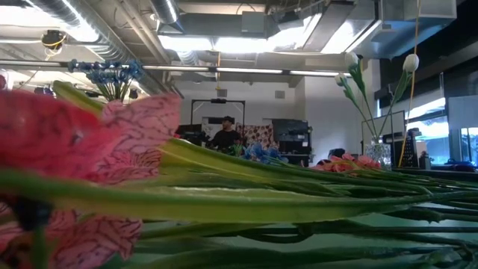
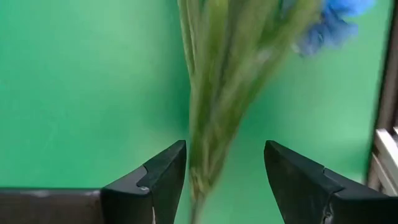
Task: Sort flowers into vase by color
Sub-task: Put the bottom blue flowers into the violet vase
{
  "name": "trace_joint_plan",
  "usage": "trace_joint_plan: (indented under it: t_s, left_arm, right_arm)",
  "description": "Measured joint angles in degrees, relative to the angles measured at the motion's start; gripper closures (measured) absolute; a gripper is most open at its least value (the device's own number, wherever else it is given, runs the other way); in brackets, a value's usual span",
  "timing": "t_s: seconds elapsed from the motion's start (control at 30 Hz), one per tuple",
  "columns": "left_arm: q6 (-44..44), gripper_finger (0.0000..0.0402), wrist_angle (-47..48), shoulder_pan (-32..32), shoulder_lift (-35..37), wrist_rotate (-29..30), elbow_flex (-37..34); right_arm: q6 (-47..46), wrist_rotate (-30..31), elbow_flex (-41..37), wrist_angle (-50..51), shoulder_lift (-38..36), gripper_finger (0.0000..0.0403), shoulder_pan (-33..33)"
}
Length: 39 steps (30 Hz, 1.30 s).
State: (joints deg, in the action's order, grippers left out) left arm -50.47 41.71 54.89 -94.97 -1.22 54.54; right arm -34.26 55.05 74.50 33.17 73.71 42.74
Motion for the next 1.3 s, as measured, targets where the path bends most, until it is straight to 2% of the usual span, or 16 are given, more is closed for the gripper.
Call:
trace_joint_plan:
  t_s: [0.1, 0.27, 0.47, 0.57, 0.7, 0.83, 0.97, 1.07, 1.17, 1.3]
  left_arm:
    - [0.0, 0.0200, -0.8, -0.2, -1.7, 2.9, 0.0]
    - [-1.0, 0.0238, -1.3, -1.2, -2.7, 3.6, 0.0]
    - [-8.5, 0.0337, -1.1, -3.4, -2.7, 6.3, 0.2]
    - [-10.1, 0.0386, -0.4, -4.7, -2.4, 8.5, 2.5]
    - [-10.3, 0.0383, 3.8, -7.3, 0.0, 16.1, 7.1]
    - [-11.0, 0.0382, 12.2, -11.0, 3.9, 28.3, 12.1]
    - [-12.4, 0.0388, 16.6, -17.6, 8.5, 43.1, 15.5]
    - [-12.0, 0.0389, 16.5, -25.4, 12.0, 51.2, 16.5]
    - [-9.4, 0.0389, 15.5, -35.4, 14.6, 54.8, 16.6]
    - [4.2, 0.0389, 9.3, -49.1, 15.8, 56.6, 16.6]
  right_arm:
    - [0.0, -0.2, 0.0, 0.0, 0.0, 0.0150, 0.0]
    - [-0.1, -1.7, 0.0, 0.0, 0.0, 0.0150, 0.0]
    - [-0.1, -2.1, 0.0, 0.0, 0.0, 0.0150, 0.0]
    - [0.0, -2.1, 0.0, 0.0, 0.0, 0.0150, 0.0]
    - [0.8, -2.2, 0.0, 0.0, -0.1, 0.0150, 0.0]
    - [1.9, -2.2, 0.0, 0.0, -0.3, 0.0150, 0.0]
    - [3.2, -3.6, 0.0, -0.1, -0.3, 0.0150, 0.0]
    - [3.3, -3.7, 0.0, -0.1, -0.3, 0.0150, 0.0]
    - [3.9, -3.6, 0.0, -0.1, -0.4, 0.0150, 0.0]
    - [8.4, 0.5, 0.0, -0.2, -0.4, 0.0150, 0.0]
